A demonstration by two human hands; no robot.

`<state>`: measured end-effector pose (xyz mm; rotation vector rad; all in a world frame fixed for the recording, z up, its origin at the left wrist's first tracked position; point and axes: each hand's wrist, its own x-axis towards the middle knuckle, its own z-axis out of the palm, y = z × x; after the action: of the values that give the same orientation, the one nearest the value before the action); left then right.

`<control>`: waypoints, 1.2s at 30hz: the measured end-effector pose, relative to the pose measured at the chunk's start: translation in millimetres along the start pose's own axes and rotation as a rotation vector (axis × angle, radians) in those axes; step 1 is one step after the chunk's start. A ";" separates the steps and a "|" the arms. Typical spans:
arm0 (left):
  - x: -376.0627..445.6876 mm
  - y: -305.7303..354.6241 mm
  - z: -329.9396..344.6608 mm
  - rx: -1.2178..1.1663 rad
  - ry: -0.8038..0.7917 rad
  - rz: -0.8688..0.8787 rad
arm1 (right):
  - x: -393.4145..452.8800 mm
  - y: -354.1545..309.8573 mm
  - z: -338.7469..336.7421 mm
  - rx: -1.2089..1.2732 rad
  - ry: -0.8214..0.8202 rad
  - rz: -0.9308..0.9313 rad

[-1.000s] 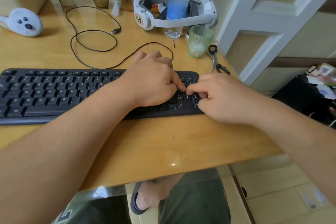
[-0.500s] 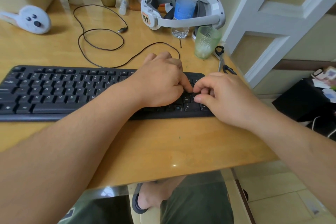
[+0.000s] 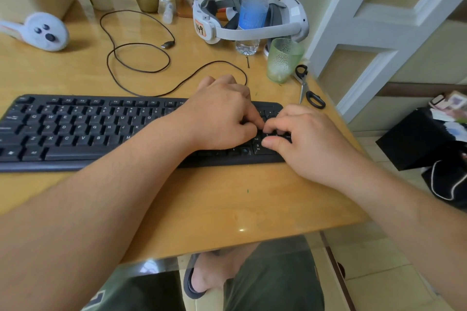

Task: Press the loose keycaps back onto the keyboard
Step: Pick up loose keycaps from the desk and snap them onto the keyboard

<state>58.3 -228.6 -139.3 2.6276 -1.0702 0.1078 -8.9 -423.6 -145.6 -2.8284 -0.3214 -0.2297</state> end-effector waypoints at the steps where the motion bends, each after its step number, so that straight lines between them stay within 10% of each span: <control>1: -0.3 -0.9 0.5 0.011 0.007 0.003 | 0.9 -0.8 1.5 0.003 0.009 -0.003; 13: 0.8 -5.4 2.3 -0.044 0.052 0.046 | 9.3 -4.0 -21.6 0.193 -0.008 0.222; 21: 2.5 -6.8 2.6 -0.287 0.289 0.122 | 30.4 2.1 -41.7 0.771 -0.187 0.231; 36: -0.1 -4.9 2.3 -0.284 0.220 0.051 | 18.1 -0.8 -44.6 0.206 -0.039 -0.028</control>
<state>61.5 -225.9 -142.8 2.2771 -0.9959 0.2323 2.8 -432.6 -99.9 -2.6289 -0.3712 -0.1392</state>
